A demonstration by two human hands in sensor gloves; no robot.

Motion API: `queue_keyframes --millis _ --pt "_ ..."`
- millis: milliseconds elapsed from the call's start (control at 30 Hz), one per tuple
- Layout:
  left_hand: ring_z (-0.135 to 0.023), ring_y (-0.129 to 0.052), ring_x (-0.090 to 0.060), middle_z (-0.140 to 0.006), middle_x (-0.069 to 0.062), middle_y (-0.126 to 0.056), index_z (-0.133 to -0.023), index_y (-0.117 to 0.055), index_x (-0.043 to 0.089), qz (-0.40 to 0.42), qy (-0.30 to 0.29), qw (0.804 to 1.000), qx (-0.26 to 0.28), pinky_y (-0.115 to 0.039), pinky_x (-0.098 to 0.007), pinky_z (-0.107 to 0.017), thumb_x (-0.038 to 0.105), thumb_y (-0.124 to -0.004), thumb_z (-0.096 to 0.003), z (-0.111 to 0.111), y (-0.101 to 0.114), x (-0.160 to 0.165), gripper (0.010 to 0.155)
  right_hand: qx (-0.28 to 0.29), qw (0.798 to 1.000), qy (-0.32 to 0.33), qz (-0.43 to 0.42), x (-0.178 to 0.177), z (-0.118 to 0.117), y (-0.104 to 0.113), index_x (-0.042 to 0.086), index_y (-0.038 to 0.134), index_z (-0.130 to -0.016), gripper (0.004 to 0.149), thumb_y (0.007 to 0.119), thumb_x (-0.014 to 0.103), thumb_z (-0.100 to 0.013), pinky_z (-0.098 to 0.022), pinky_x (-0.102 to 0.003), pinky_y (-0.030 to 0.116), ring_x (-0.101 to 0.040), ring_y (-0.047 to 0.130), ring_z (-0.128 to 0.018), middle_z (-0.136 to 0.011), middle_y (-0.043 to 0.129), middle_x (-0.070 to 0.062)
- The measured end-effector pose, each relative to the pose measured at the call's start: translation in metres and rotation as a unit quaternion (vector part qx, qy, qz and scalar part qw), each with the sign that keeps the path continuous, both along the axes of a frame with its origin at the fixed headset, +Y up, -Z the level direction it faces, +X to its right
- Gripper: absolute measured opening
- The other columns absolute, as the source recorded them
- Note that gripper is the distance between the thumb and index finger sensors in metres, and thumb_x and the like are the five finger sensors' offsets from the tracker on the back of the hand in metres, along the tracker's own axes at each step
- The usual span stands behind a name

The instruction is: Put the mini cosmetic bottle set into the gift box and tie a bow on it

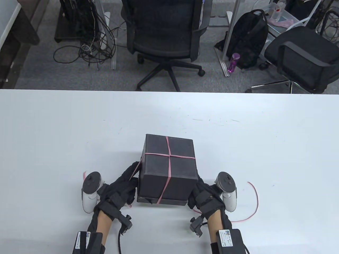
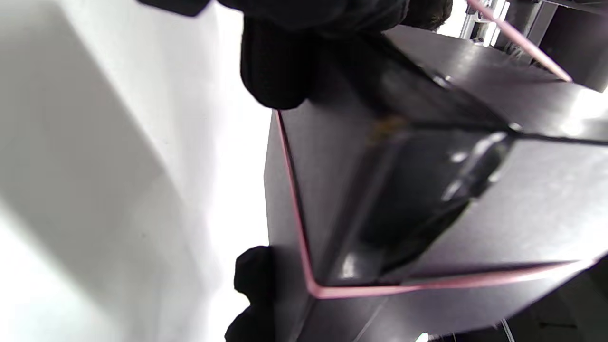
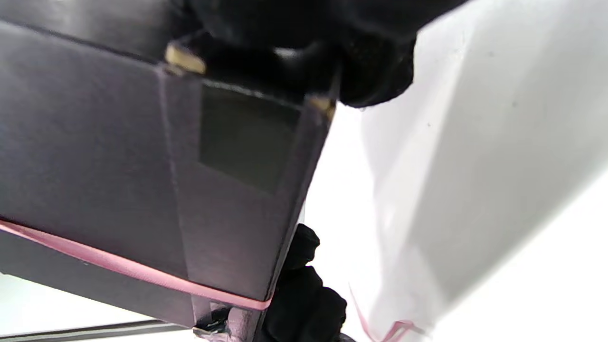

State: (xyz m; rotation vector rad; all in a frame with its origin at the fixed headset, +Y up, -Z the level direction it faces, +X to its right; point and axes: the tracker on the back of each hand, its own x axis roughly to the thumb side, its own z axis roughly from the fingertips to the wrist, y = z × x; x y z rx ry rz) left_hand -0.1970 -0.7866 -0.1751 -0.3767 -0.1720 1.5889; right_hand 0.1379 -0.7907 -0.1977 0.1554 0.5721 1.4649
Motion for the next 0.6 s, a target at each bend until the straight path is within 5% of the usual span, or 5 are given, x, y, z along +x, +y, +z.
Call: queue_keyframes --millis 167,433,600 --pt "-0.023 -0.087 -0.005 -0.096 0.004 -0.084 -0.108 -0.030 0.052 -0.081 -0.041 0.995 0.046 -0.085 -0.027 -0.023 0.022 -0.071 -0.0581 -0.001 0.006 0.007 0.071 0.009 1.000 -0.011 -0.016 0.002 0.001 0.004 0.018 0.021 -0.116 0.058 0.043 0.039 -0.066 -0.013 -0.017 0.084 0.000 0.085 -0.020 -0.066 0.082 -0.036" --pt "-0.025 -0.087 -0.004 -0.104 0.001 -0.076 -0.109 -0.016 0.043 -0.133 -0.041 0.987 0.086 -0.084 -0.026 -0.024 0.030 -0.071 -0.0576 0.001 0.012 0.013 0.077 0.085 0.996 0.011 -0.010 0.005 -0.002 0.014 0.011 0.020 -0.114 0.065 0.058 0.013 -0.062 -0.013 -0.020 0.083 -0.002 0.086 -0.020 -0.073 0.082 -0.038" --pt "-0.025 -0.086 -0.004 -0.104 0.000 -0.075 -0.110 -0.016 0.041 -0.122 -0.031 0.988 0.086 -0.084 -0.027 -0.024 0.029 -0.070 -0.0580 0.001 0.013 0.011 0.076 0.167 0.979 0.050 0.109 0.002 -0.004 0.031 0.013 0.014 -0.111 0.079 0.069 0.008 -0.056 -0.013 -0.022 0.084 -0.006 0.087 -0.020 -0.083 0.084 -0.028"
